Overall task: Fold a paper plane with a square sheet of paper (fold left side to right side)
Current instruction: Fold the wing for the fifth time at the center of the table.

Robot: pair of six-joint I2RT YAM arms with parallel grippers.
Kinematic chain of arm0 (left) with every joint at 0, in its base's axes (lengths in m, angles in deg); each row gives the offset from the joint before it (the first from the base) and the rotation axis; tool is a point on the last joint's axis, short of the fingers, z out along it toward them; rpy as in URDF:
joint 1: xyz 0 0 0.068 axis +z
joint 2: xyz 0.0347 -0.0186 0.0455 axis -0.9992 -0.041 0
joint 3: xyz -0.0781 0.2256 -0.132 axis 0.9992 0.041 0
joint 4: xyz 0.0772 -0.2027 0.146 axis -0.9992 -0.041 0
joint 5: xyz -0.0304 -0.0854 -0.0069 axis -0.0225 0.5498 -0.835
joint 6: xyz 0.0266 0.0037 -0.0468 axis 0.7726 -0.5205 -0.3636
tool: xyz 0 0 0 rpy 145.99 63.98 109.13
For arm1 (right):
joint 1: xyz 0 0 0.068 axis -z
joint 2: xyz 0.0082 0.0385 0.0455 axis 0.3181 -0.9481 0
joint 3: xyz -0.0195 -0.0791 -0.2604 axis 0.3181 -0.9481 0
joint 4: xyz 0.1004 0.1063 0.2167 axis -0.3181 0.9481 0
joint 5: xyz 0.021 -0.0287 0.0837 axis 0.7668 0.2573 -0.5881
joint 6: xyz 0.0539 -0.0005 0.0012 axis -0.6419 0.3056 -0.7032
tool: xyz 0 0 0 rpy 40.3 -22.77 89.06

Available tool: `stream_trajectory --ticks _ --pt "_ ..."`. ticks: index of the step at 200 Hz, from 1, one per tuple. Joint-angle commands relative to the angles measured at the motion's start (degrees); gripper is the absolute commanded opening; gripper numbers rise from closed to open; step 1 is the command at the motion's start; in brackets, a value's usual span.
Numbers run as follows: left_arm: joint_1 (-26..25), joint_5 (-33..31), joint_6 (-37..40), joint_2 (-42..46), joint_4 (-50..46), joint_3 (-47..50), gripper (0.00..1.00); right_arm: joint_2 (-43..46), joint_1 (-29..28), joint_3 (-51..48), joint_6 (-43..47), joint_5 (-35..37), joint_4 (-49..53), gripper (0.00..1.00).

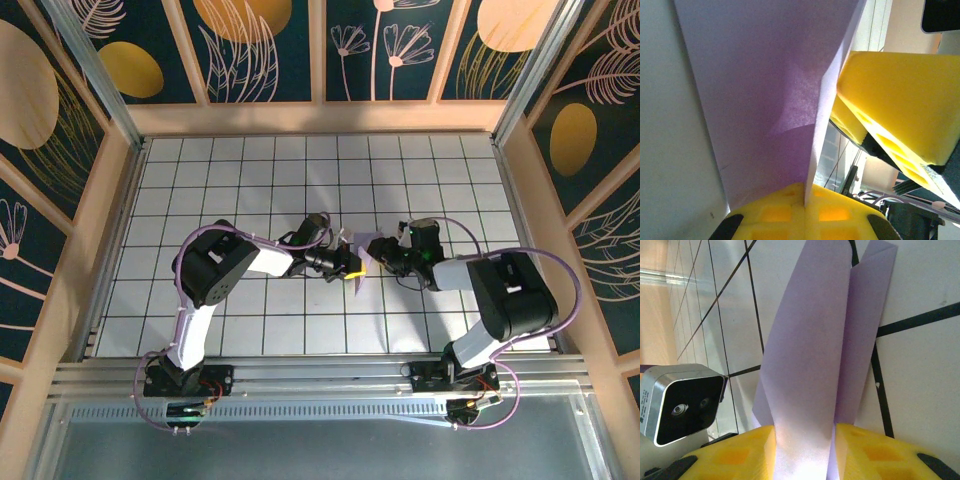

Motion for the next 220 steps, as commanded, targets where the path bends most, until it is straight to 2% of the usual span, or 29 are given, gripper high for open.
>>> stream_trajectory --ticks 1,48,124,152,220 --pt "0.4 1.4 -0.9 -1.4 2.1 0.4 0.0 -1.3 -0.8 1.8 1.2 1.2 0.1 0.36" --pt "0.4 1.0 -0.7 -1.0 1.9 0.7 0.18 -2.8 -1.1 2.3 1.6 2.8 3.4 0.34" --pt "3.0 -1.4 3.3 4.6 -3.3 2.5 0.36 -5.3 -1.1 4.5 4.9 4.4 8.4 0.34" --pt "3.6 -1.3 4.3 4.0 -4.6 1.6 0.39 -5.5 -1.1 4.5 4.9 4.6 8.4 0.33" --pt "3.6 0.4 4.0 0.5 -3.5 -1.2 0.39 -5.5 -1.4 4.5 4.7 4.8 8.4 0.33"
